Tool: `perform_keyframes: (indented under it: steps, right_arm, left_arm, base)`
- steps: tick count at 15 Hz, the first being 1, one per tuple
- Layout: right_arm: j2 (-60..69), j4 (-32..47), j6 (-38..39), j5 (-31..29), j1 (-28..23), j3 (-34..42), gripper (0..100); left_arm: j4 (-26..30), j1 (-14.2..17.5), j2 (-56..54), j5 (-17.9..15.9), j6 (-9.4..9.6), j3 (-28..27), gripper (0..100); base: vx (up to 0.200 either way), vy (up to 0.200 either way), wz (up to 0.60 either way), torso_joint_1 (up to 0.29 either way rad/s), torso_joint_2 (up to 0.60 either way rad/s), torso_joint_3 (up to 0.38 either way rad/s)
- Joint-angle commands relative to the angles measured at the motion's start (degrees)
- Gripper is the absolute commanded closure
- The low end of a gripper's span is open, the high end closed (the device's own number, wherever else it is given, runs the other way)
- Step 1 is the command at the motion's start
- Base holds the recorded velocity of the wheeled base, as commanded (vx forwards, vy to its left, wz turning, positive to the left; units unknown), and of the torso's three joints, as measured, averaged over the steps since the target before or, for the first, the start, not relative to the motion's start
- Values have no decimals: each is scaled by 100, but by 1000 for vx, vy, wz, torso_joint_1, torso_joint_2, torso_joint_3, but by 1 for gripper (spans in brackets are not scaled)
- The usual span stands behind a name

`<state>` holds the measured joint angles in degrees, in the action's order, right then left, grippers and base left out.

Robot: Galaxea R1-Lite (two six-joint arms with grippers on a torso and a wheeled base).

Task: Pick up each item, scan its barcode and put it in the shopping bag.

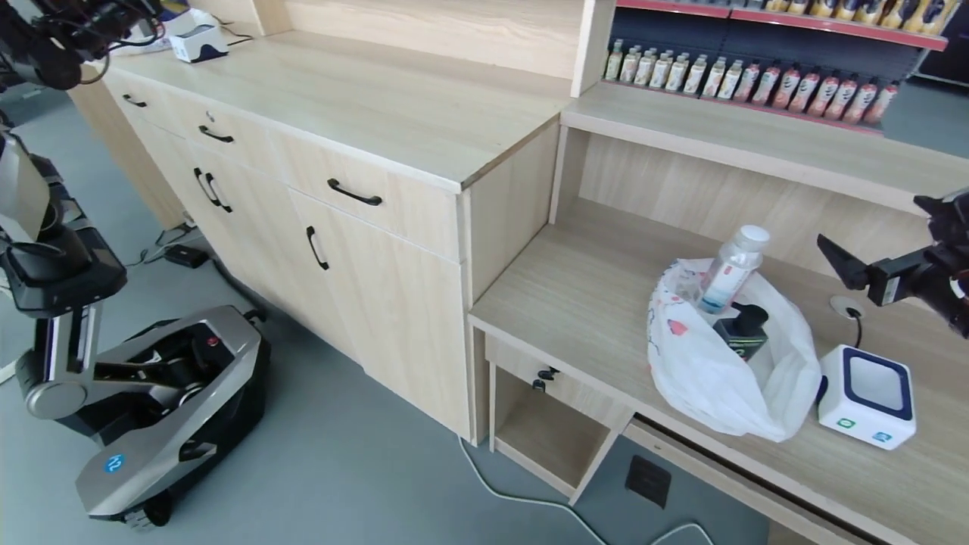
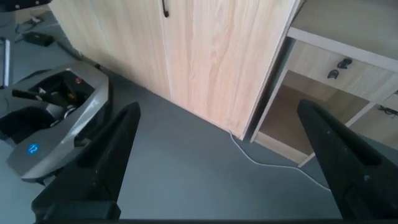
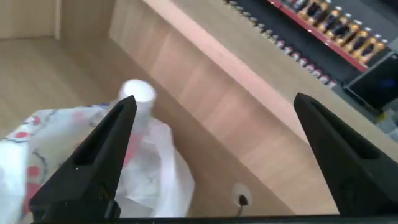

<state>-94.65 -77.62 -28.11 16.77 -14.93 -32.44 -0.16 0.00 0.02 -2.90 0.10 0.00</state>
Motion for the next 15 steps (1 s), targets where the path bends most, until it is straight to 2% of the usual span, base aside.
perform_keyframes:
  steps: [1, 3, 5, 10, 11, 13, 15]
  right_arm:
    - [430, 590, 34, -227, -71, -606, 0]
    - [746, 1574, 210, -869, -80, -1072, 0]
    - [1133, 2295, 394, -1124, -97, -1115, 0]
    - [1686, 2972, 588, -1563, -555, -790, 0]
    - [1862, 3068, 675, -1686, -563, -509, 0]
    - [2592, 3200, 851, -2117, -607, 537, 0]
    - [3172, 3191, 869, -2187, -730, 1486, 0]
  left_arm:
    - [-2, -9, -2, 0, -1, 0, 0]
    - [-2, 0, -2, 0, -1, 0, 0]
    - [-2, 0, -2, 0, -1, 0, 0]
    - [-2, 0, -2, 0, -1, 0, 0]
    - [-2, -9, -2, 0, -1, 0, 0]
    - [-2, -9, -2, 0, -1, 0, 0]
    - [-2, 0, -2, 0, -1, 0, 0]
  base:
    - [0, 0, -600, -2, 2, 2]
    - [0, 0, -600, -2, 2, 5]
    - [0, 0, -600, 5, 5, -2]
    - [0, 0, -600, -1, 3, 1]
    - [0, 0, -600, 7, 2, -2]
    - [0, 0, -600, 0, -2, 0]
    - [0, 0, -600, -5, 0, 2]
